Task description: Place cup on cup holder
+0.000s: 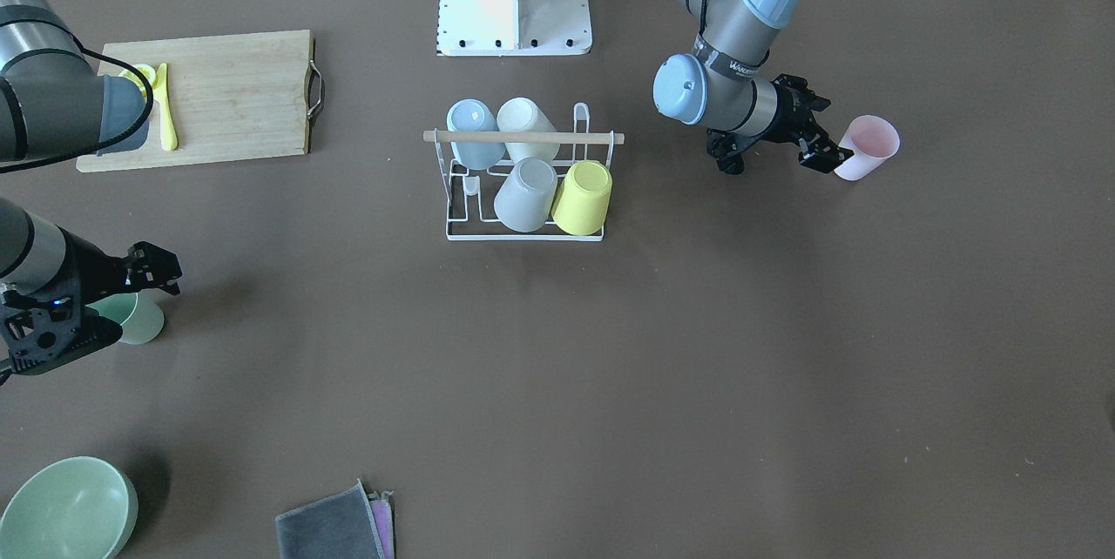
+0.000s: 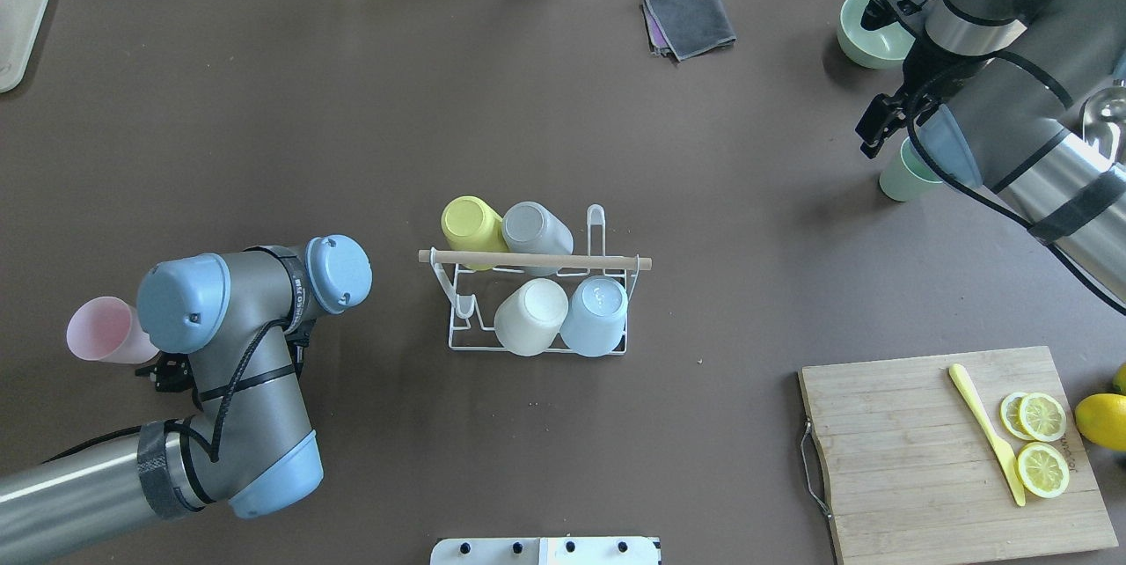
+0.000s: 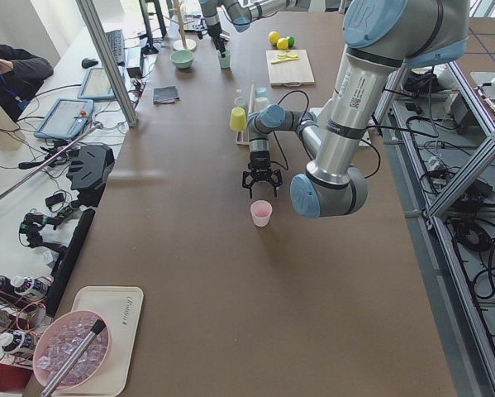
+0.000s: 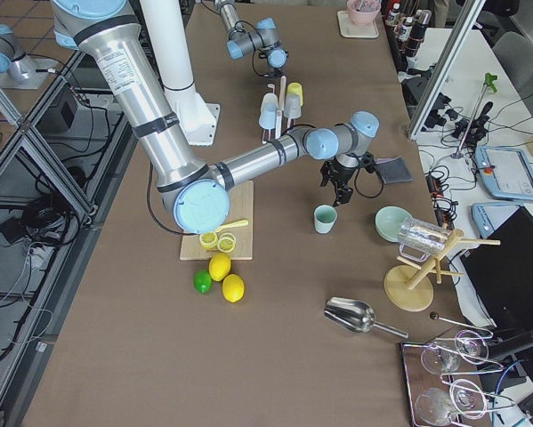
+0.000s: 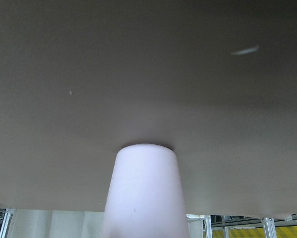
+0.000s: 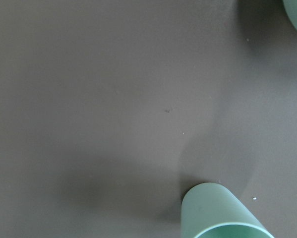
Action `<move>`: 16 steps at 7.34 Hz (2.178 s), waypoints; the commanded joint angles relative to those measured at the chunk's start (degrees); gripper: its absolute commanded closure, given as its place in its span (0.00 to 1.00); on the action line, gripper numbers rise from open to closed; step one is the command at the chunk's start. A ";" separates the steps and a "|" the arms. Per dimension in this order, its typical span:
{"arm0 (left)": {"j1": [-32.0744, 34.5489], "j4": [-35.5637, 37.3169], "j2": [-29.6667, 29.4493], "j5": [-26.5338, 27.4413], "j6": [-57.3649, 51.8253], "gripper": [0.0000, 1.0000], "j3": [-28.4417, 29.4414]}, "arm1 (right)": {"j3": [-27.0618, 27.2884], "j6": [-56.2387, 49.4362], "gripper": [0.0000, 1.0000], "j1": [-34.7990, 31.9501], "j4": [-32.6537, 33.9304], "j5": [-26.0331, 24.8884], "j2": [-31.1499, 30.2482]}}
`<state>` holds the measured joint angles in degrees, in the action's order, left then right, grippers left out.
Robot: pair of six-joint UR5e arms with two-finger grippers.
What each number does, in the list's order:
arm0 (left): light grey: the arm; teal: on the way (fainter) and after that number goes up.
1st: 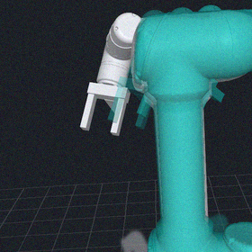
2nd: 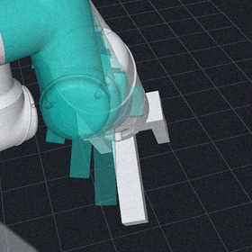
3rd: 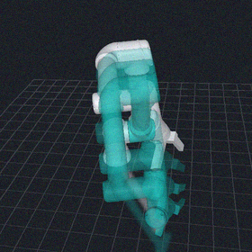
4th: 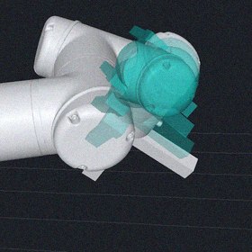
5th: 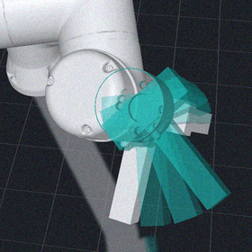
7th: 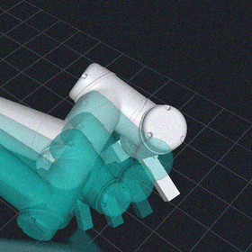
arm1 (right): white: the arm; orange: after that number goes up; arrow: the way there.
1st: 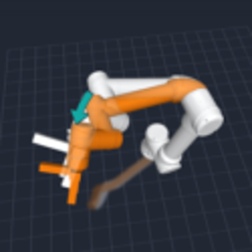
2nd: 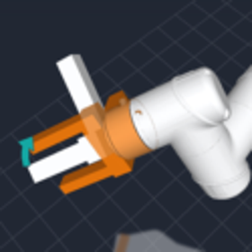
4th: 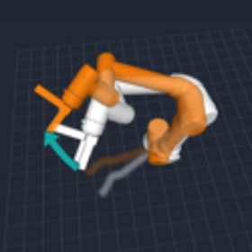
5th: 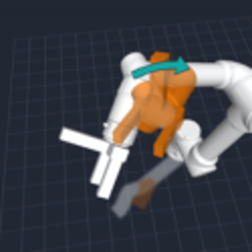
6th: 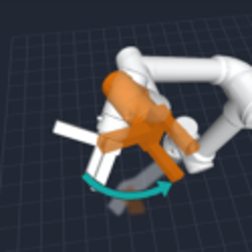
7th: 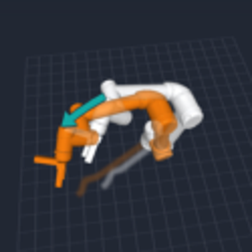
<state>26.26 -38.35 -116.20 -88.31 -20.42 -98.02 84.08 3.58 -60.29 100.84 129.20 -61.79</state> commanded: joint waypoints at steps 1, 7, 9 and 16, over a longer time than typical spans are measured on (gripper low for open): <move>-0.07 -3.91 2.72 0.07 0.11 0.02 0.81 | -1.81 -5.84 0.04 -0.01 6.46 -1.93 1.76; 0.02 -9.98 6.06 0.60 -0.15 0.02 3.10 | -20.08 -18.83 0.01 -1.77 14.62 -2.73 12.30; 0.63 -9.90 8.86 0.68 -0.32 0.03 -0.65 | -20.71 -19.22 0.01 0.16 20.51 -4.48 14.32; 0.81 -12.97 13.09 1.04 -0.33 0.07 -3.49 | -34.94 -26.43 0.01 3.68 24.93 -11.34 23.11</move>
<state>26.97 -50.38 -103.83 -87.31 -20.71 -101.47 50.91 -21.96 -57.42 125.76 118.84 -39.68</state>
